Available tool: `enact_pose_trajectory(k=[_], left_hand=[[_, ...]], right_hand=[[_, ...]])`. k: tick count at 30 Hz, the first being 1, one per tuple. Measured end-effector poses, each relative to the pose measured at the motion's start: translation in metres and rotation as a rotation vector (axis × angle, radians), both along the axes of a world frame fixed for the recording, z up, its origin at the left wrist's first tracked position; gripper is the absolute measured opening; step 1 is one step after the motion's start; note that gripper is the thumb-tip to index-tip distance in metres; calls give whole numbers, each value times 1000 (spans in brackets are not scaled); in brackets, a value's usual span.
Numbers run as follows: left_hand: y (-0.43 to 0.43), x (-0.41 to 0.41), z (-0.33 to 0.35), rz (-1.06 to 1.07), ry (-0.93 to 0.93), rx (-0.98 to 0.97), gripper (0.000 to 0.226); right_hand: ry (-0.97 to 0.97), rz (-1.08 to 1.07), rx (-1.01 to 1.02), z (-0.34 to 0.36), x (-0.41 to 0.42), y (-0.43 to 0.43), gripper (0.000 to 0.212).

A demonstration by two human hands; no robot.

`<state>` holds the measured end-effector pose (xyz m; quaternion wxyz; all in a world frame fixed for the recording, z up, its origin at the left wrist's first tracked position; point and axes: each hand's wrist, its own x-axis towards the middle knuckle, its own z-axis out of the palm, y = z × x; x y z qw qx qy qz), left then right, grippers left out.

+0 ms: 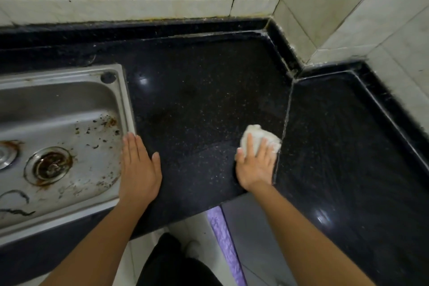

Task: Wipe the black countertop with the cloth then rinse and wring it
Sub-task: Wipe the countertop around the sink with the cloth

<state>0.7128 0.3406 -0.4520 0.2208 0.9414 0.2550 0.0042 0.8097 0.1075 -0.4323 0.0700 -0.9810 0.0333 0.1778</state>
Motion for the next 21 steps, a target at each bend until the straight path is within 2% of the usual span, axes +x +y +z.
enact_pose_trajectory(k=[3, 7, 10, 13, 17, 21], left_hand=[[0, 0, 0, 0, -4, 18, 66], [1, -1, 0, -4, -4, 9, 65], [1, -3, 2, -3, -5, -4, 64], [0, -3, 4, -4, -6, 8, 63], [-1, -2, 4, 0, -4, 30, 63], [-2, -1, 3, 9, -14, 46, 63]], right_hand=[[34, 265, 69, 3, -21, 22, 56], [10, 640, 88, 10, -22, 9, 58], [-5, 775, 31, 12, -13, -19, 58], [-9, 588, -61, 9, -5, -49, 56], [-7, 240, -34, 7, 20, -77, 56], [19, 71, -10, 6, 62, -85, 57]])
